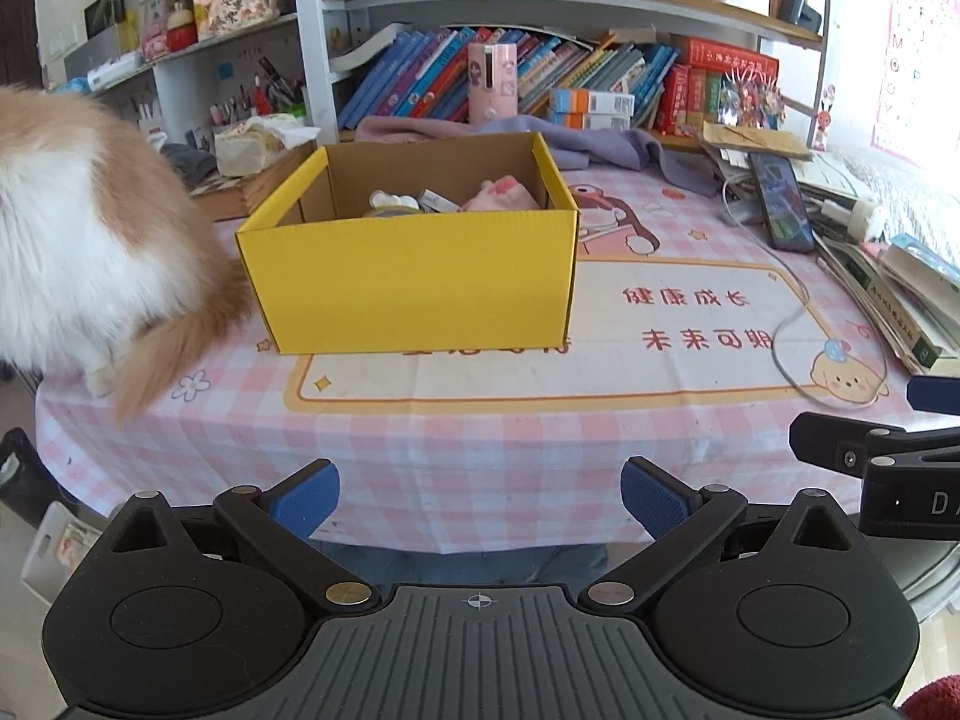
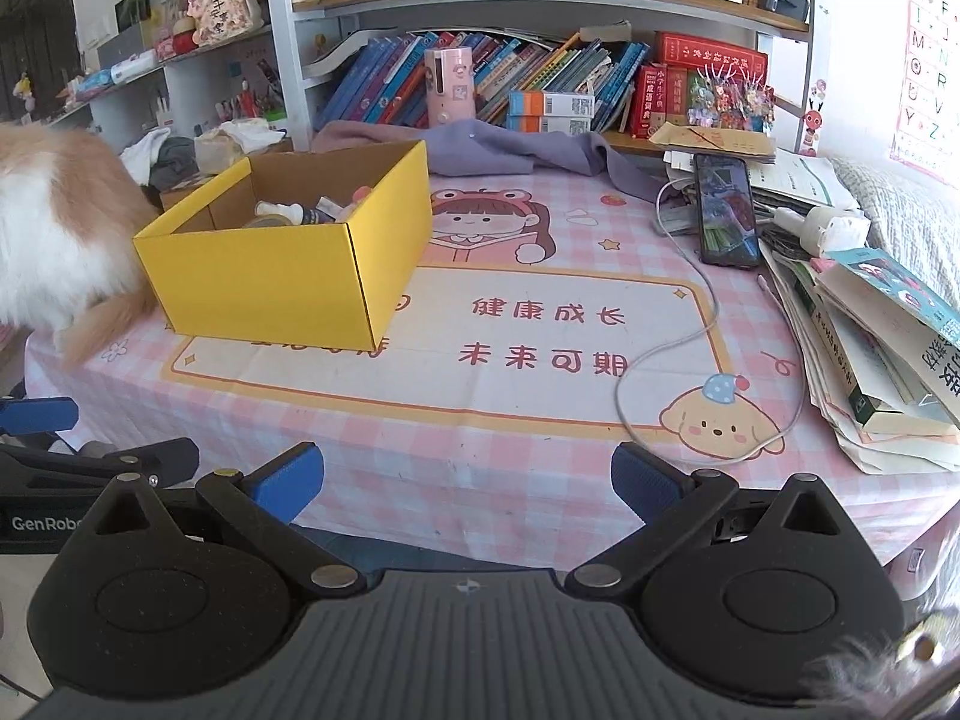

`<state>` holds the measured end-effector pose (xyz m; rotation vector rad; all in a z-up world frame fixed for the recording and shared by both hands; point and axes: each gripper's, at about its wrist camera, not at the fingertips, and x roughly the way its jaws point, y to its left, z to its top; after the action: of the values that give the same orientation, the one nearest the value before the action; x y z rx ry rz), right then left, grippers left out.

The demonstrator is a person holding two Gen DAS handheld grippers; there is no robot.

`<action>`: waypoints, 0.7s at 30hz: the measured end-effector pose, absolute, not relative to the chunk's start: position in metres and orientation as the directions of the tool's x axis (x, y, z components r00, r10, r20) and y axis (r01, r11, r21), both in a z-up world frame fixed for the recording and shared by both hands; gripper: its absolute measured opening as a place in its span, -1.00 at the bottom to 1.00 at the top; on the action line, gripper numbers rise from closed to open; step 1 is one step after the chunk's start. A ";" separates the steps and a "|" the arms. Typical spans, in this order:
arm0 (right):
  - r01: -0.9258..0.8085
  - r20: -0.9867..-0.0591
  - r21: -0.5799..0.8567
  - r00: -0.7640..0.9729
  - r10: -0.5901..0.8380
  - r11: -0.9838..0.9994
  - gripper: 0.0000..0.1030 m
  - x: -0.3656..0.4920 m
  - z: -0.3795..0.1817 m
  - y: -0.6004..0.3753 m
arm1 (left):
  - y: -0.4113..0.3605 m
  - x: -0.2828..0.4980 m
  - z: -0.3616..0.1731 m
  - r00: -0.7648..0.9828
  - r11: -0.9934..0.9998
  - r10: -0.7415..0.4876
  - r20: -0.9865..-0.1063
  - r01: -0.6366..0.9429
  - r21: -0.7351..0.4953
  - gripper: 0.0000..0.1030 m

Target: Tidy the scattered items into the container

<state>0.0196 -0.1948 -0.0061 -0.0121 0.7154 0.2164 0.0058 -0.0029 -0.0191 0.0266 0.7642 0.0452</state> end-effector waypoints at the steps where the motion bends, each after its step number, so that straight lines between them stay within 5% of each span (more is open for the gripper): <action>1: -0.202 -0.652 0.062 0.734 0.193 0.977 1.00 0.019 -0.006 -0.195 | -0.004 0.005 -0.019 0.722 0.999 0.051 -0.690 -0.029 0.043 0.97; 21: -0.196 -0.669 0.065 0.719 0.188 0.978 1.00 0.019 -0.007 -0.201 | -0.013 0.005 -0.019 0.701 0.999 0.026 -0.713 0.001 0.037 0.97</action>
<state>0.0194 -0.2008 -0.0074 -0.0105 0.7385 0.2123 0.0051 -0.0125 -0.0191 0.0356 0.7942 0.0141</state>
